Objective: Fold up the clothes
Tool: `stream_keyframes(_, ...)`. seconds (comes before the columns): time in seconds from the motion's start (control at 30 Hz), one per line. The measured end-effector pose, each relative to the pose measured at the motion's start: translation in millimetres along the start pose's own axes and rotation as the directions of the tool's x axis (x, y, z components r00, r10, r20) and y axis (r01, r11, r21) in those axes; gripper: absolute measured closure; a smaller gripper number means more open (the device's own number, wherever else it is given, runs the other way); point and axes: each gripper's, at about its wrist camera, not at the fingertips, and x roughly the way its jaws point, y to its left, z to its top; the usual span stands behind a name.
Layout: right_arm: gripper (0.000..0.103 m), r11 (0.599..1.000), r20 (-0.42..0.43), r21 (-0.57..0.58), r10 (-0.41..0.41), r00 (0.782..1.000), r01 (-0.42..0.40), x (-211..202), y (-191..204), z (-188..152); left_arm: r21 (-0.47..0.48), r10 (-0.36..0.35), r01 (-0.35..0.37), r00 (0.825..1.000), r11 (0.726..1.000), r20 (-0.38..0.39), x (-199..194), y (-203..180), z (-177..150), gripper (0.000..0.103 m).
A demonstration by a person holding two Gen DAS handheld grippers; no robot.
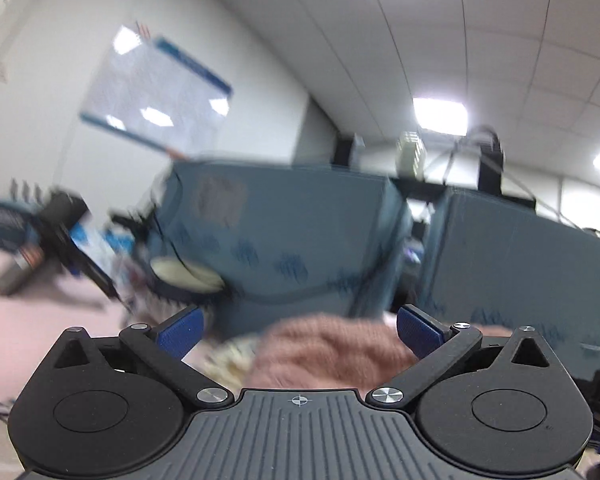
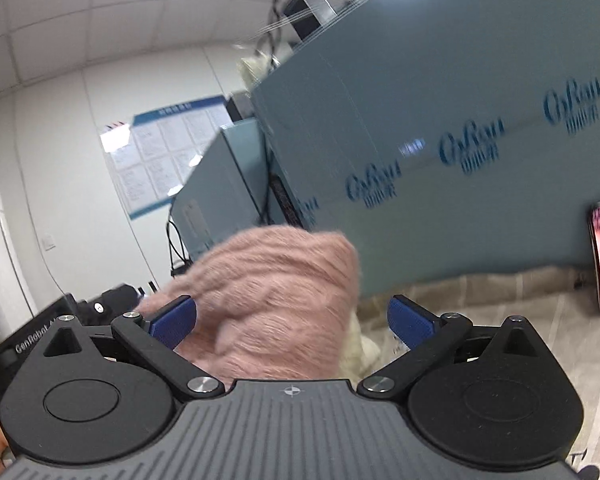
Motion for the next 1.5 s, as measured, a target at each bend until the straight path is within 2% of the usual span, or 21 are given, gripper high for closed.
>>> stream_keyframes(0.07,0.0,1.0,0.029,-0.029,0.006,1.0,-0.006,-4,4,0,0.01,0.035,-0.035,0.999,0.999,0.034,-10,-2,4,0.0)
stream_keyframes(0.23,0.0,0.997,0.088,-0.071,0.041,0.995,-0.035,-17,18,9,0.022,0.076,-0.078,0.995,0.997,0.059,-47,-4,14,0.0)
stream_keyframes(0.43,0.0,0.984,0.135,-0.03,0.18,0.974,-0.178,-49,50,41,-0.001,0.093,-0.094,0.994,0.996,0.058,-91,-4,30,0.0)
stream_keyframes(0.53,0.0,0.981,0.098,-0.029,0.195,0.976,-0.193,-65,67,49,-0.022,0.097,-0.097,0.995,0.995,0.023,-105,-6,34,0.0)
stream_keyframes(0.6,0.0,0.982,0.04,-0.056,0.183,0.982,-0.181,-74,79,50,-0.055,0.099,-0.099,0.995,0.994,-0.001,-114,-7,35,0.0)
stream_keyframes(0.7,0.0,0.989,-0.04,-0.068,0.132,0.99,-0.135,-89,88,47,-0.136,0.104,-0.105,0.994,0.985,-0.013,-126,-6,32,0.0)
stream_keyframes(0.8,0.0,0.997,-0.086,-0.014,0.07,0.994,-0.071,-109,86,47,-0.173,0.093,-0.103,0.994,0.98,-0.063,-136,-10,30,0.0)
stream_keyframes(0.87,0.0,1.0,-0.114,0.019,0.027,0.993,-0.025,-120,84,54,-0.139,0.077,-0.088,0.993,0.986,-0.087,-144,-17,32,0.0)
stream_keyframes(1.07,0.0,0.999,-0.103,-0.039,0.027,0.994,-0.031,-149,77,69,-0.034,0.103,-0.106,0.99,0.994,-0.092,-166,-47,56,0.0)
stream_keyframes(1.17,0.0,0.999,-0.141,-0.036,0.017,0.99,-0.022,-149,72,71,0.019,0.119,-0.118,0.99,0.993,-0.079,-176,-67,69,0.0)
stream_keyframes(1.33,0.0,0.999,-0.194,-0.047,0.018,0.981,-0.028,-146,73,71,0.145,0.196,-0.189,0.98,0.971,-0.033,-188,-94,78,0.0)
stream_keyframes(1.5,0.0,0.999,-0.203,-0.048,0.012,0.979,-0.022,-145,72,69,0.134,0.265,-0.258,0.964,0.957,-0.036,-184,-96,78,0.0)
